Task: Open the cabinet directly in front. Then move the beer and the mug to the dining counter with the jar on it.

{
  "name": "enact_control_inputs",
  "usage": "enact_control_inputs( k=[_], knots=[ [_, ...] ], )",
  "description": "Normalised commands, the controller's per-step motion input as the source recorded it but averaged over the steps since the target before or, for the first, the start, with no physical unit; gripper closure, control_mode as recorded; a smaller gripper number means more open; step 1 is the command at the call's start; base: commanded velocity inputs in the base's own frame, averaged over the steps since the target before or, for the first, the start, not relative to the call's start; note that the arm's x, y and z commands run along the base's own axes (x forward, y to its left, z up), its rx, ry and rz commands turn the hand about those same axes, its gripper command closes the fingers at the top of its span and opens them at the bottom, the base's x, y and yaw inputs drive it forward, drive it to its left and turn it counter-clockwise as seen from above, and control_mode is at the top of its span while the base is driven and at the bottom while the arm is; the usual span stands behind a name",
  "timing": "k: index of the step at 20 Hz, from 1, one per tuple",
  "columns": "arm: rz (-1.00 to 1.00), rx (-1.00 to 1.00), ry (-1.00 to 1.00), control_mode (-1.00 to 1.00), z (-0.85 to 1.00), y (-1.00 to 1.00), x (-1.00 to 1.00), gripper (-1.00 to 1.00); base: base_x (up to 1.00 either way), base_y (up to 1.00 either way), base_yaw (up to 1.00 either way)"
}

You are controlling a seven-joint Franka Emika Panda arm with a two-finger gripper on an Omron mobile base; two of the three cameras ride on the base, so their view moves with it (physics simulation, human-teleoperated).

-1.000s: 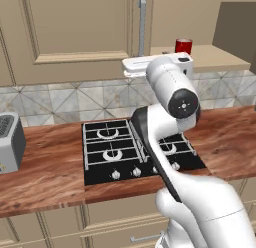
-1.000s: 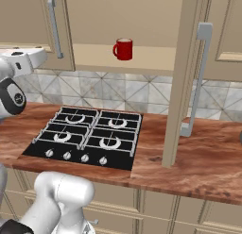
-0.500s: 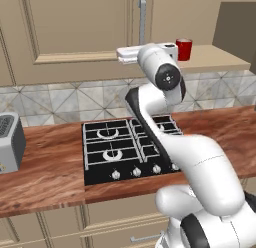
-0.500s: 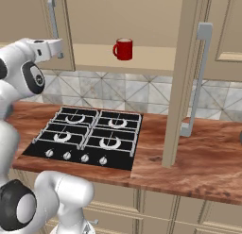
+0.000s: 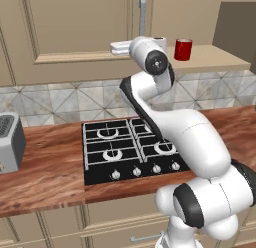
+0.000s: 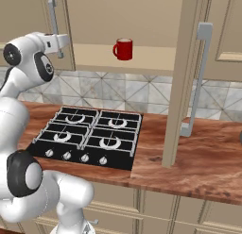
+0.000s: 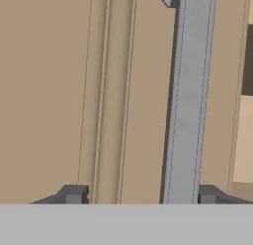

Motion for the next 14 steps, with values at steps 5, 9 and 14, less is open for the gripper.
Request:
enact_control_inputs(
  k=[5,9,14],
  knots=[
    [0.0,0.03,0.05,-1.0,-0.01,0.03,0.94,1.0,0.0,0.0,0.0],
    [0.0,0.0,0.02,-1.0,0.0,0.0,0.12,1.0,0.0,0.0,0.0],
    [0.0,0.0,0.0,-1.0,0.0,0.0,0.0,1.0,0.0,0.0,0.0]
  ],
)
